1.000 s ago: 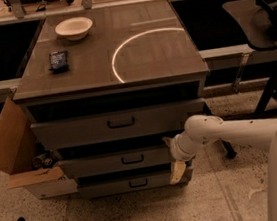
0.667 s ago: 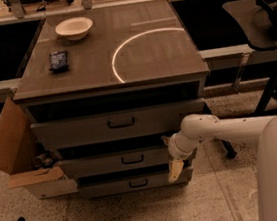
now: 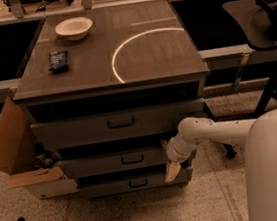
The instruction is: Open middle drawer
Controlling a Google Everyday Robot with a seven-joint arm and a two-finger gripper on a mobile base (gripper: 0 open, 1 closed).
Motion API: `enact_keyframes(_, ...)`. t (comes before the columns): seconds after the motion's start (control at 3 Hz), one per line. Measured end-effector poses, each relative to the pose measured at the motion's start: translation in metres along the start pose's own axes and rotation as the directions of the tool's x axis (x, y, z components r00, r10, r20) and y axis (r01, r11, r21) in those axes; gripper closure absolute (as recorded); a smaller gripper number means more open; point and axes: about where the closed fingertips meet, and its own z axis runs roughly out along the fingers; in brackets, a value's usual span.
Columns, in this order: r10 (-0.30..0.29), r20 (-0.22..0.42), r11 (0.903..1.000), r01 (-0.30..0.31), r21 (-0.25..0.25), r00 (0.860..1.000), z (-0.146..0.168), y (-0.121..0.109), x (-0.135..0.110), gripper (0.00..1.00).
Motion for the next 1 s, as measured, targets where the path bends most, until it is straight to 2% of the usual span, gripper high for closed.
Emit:
enact_keyframes(0.67,-0.007,-0.003,0.9992,0.007,0.038,1.0,-0.019,0.023,0.0,0.64)
enact_keyframes(1.0,-0.007,-0.003,0.9992,0.007,0.039,1.0,-0.024,0.022,-0.002,0.87)
